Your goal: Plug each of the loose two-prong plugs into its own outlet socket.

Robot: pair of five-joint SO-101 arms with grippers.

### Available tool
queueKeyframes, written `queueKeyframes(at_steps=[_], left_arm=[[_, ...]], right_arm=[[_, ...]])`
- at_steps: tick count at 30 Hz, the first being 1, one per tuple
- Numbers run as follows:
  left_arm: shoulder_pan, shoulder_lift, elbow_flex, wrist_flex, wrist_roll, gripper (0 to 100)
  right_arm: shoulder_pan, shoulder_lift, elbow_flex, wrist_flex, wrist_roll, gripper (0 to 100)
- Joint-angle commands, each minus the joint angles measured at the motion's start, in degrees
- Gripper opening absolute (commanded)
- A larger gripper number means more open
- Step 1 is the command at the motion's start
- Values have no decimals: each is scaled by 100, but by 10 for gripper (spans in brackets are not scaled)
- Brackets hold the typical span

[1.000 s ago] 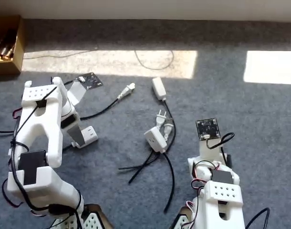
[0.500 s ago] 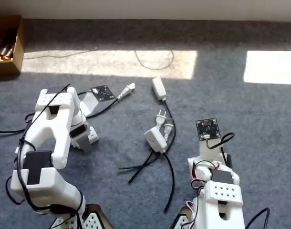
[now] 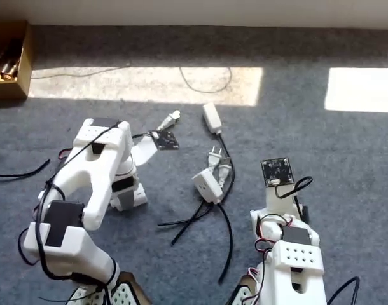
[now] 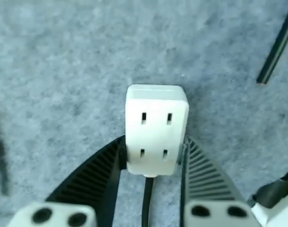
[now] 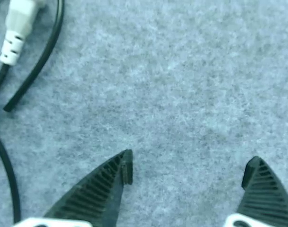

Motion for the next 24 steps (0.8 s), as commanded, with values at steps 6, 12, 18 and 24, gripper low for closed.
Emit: queueKeyframes(at_steps=[6, 12, 18, 24], left_arm=[[567, -110, 92, 158, 246, 8], [760, -110, -444, 659, 369, 8], [1103, -110, -611, 879, 378, 12], [919, -66, -646, 826, 343, 172]], right_arm=[[-66, -75, -13, -66, 70, 361], [-66, -66, -13, -66, 70, 361], [-66, -66, -13, -66, 70, 361], [-66, -66, -13, -66, 70, 361]])
